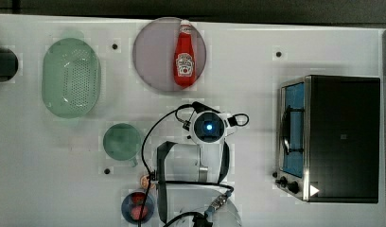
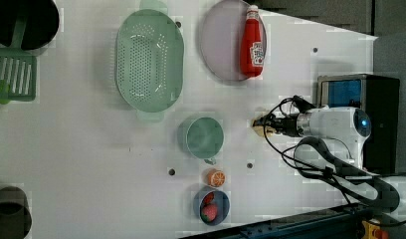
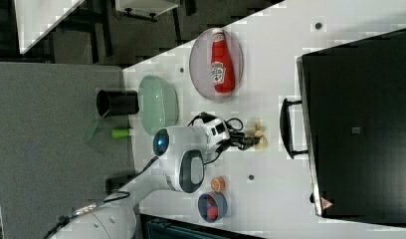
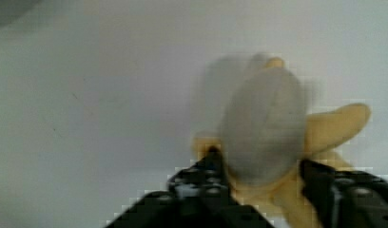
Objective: Pick Banana and place it in mug.
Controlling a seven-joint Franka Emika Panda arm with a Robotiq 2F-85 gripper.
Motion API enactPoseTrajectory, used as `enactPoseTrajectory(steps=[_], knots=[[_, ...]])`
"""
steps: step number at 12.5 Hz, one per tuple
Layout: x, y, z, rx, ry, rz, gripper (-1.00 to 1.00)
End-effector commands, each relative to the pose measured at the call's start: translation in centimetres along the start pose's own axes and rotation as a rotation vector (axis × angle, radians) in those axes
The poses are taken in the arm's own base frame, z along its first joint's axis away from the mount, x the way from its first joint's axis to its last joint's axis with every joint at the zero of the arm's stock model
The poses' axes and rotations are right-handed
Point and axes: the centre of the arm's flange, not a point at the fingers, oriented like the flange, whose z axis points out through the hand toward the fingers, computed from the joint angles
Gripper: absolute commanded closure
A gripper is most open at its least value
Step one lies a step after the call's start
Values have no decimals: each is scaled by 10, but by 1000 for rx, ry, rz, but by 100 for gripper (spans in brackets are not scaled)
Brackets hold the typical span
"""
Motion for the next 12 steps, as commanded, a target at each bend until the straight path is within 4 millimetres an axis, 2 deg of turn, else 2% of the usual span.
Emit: enactPoseTrajectory(steps=[1, 3, 4, 6, 8, 12], knots=[[-2, -21, -8, 18, 31, -67, 28], [1, -21, -16, 23, 44, -65, 28], [5, -22, -27, 32, 64, -61, 28], [12, -19, -61, 42, 92, -50, 28], [16, -12, -107, 27, 52, -35, 28], [17, -4, -224, 1, -30, -23, 28]])
